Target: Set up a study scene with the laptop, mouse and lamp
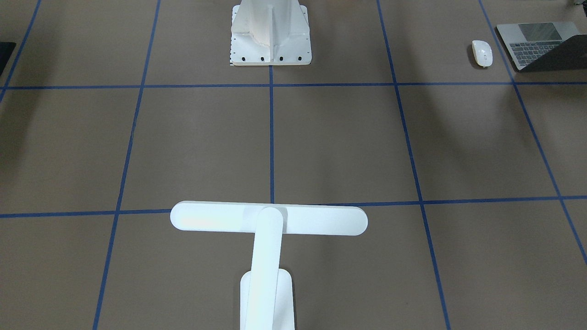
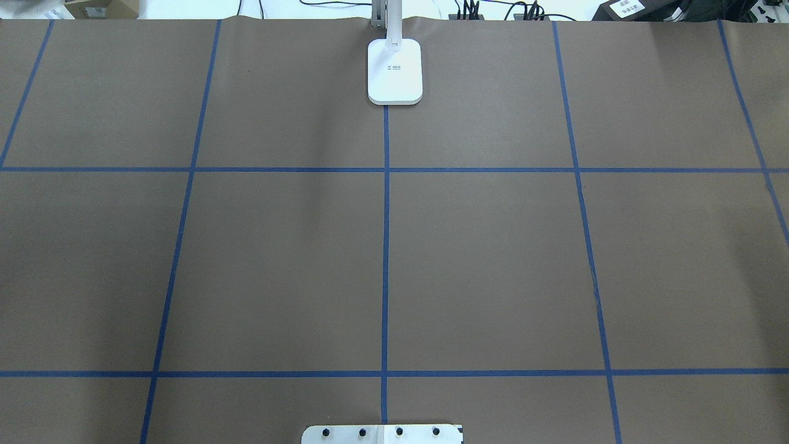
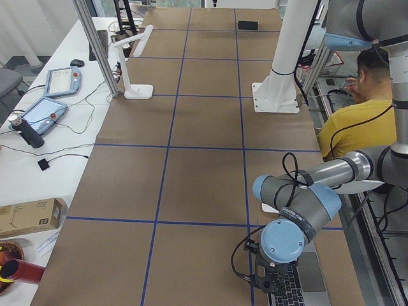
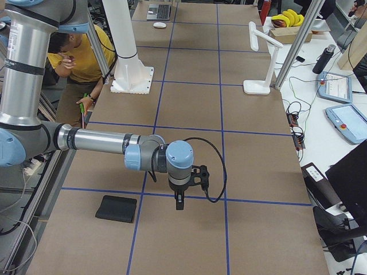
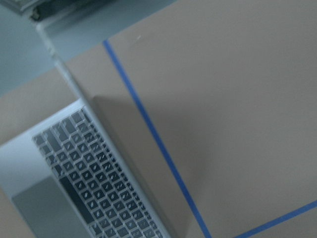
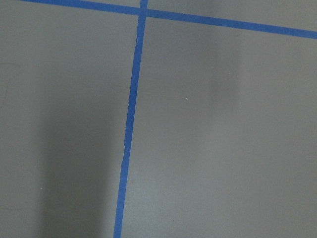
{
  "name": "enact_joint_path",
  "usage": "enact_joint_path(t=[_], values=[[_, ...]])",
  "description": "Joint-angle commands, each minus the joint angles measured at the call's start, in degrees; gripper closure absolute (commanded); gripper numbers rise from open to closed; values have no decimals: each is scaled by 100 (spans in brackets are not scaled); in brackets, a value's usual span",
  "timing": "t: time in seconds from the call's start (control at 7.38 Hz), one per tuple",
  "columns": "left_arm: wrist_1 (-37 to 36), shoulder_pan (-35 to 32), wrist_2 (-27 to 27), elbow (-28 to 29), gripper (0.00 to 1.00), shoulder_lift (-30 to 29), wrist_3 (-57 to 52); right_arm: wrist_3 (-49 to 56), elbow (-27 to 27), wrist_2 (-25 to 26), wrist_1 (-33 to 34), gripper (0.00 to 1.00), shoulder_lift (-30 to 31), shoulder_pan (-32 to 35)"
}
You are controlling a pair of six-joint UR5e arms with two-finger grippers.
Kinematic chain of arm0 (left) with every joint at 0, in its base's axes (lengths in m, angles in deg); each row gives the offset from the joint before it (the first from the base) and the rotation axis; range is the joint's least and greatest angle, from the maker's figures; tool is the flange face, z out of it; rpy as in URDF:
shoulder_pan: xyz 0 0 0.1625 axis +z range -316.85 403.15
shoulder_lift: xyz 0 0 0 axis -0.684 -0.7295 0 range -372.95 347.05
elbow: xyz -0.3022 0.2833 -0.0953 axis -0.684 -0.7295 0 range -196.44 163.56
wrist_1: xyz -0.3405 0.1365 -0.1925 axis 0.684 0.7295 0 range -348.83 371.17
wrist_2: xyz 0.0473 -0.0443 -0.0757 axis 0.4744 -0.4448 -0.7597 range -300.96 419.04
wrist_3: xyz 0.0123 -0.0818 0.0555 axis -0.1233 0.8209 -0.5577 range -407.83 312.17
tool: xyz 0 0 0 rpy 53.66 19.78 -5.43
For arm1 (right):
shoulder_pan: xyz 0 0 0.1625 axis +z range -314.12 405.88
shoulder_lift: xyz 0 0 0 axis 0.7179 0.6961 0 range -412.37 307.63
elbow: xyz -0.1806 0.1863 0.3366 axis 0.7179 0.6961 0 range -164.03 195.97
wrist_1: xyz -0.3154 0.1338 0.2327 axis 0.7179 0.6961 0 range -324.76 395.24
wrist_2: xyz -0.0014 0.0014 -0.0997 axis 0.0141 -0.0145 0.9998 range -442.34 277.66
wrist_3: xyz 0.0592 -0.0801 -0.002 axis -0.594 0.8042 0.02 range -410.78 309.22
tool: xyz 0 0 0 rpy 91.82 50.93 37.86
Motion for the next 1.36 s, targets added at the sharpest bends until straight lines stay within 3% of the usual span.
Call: enact_joint_path(t=[0.0,0.27,0.41,0.54,0.68,0.81,1.08,1.22], values=[[-29,-1,-316,618,3,-197,419,-8,-9,3,-3,0,0,0],[-11,-1,-362,1147,7,-522,421,1,-17,-6,-3,0,0,0],[-11,-1,-388,1184,24,-514,395,-8,-26,-6,-12,0,0,0],[-11,-1,-467,1175,61,-427,342,-8,-26,3,-12,0,0,0],[24,-1,-468,1175,75,-366,307,-8,-26,3,-12,0,0,0],[16,-1,-468,1166,77,-217,72,1,-18,3,-12,0,0,0],[7,-1,-468,1088,97,-207,34,-8,-18,-6,-12,0,0,0],[-28,-1,-468,965,100,-268,43,-8,-26,-6,-12,0,0,0]])
